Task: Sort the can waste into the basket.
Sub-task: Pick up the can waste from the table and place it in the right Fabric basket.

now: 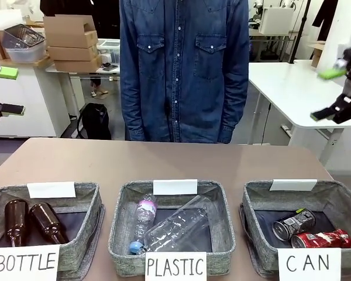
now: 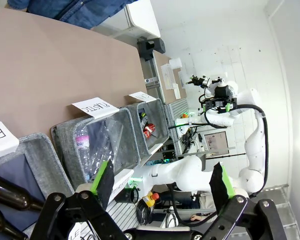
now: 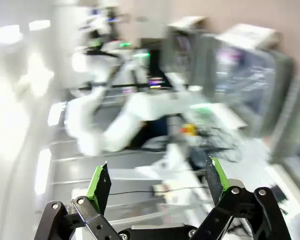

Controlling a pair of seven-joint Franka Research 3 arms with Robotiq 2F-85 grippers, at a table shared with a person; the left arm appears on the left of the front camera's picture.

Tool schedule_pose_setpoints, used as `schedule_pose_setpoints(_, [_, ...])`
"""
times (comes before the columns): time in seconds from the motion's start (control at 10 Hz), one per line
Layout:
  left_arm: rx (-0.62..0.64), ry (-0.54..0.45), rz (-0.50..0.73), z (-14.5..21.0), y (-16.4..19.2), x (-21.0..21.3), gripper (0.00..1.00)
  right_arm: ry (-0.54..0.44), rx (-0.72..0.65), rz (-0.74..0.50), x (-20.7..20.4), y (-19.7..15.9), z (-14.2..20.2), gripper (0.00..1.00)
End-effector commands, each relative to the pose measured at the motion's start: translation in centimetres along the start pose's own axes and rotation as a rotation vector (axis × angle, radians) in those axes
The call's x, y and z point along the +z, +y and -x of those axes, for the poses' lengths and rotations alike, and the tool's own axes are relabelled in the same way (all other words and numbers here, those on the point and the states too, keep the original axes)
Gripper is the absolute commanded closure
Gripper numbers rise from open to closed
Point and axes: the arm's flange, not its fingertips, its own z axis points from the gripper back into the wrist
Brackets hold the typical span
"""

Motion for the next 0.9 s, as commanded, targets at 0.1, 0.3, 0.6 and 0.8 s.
schedule_pose_setpoints(0.1, [-0.015, 0.01, 0.002, 0.1, 0.1, 0.3, 0.0, 0.0, 0.0, 0.0, 0.0, 0.0, 0.0, 0.0])
schedule_pose_setpoints(0.3, [-0.015, 0.01, 0.002, 0.1, 0.1, 0.3, 0.0, 0.0, 0.0, 0.0, 0.0, 0.0, 0.0, 0.0])
schedule_pose_setpoints(0.6, [-0.015, 0.01, 0.002, 0.1, 0.1, 0.3, 0.0, 0.0, 0.0, 0.0, 0.0, 0.0, 0.0, 0.0])
schedule_pose_setpoints(0.8, [-0.015, 0.01, 0.002, 0.1, 0.1, 0.3, 0.0, 0.0, 0.0, 0.0, 0.0, 0.0, 0.0, 0.0])
